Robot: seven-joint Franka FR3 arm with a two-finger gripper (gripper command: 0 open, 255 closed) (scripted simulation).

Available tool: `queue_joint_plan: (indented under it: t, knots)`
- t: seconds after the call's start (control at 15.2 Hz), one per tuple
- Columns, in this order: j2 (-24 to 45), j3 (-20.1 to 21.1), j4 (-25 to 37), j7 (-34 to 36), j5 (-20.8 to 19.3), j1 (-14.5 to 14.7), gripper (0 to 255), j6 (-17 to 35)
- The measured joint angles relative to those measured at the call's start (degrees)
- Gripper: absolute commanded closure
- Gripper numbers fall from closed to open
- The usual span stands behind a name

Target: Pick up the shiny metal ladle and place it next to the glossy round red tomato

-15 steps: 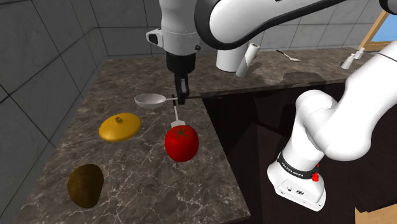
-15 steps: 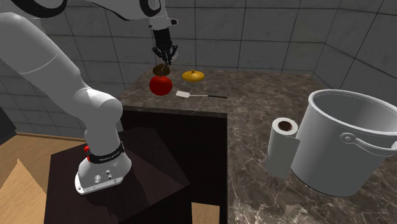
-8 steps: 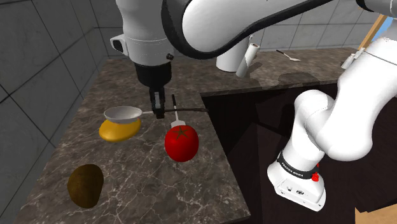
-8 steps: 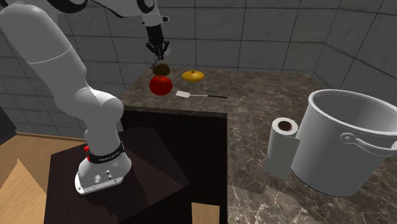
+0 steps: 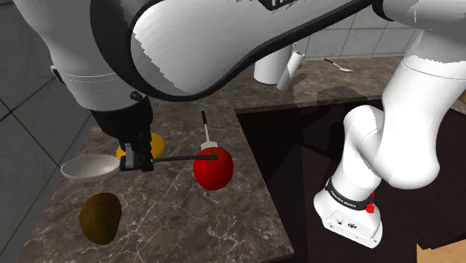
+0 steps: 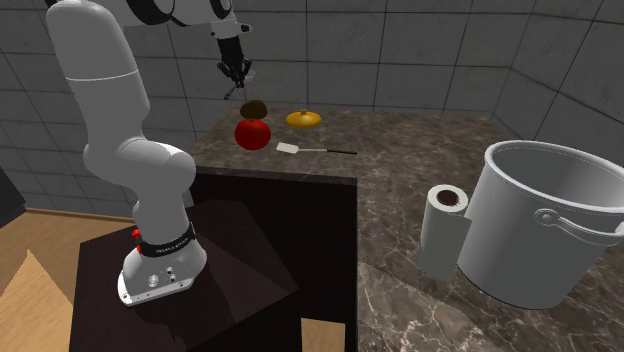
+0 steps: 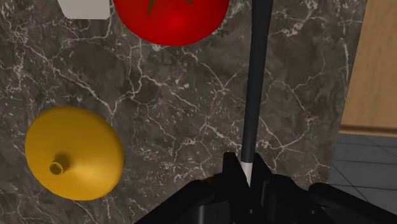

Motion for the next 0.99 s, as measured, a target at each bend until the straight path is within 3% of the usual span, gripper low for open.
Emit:
queue_joint_plan:
  t: [0.26,0.99]
  knots:
    - [2.6,0.6,1.2,1.7,-0.7,0.6,255,1.1]
    - [4.6,0.5,-5.0,3.0,-1.7,0.7,255,9.1]
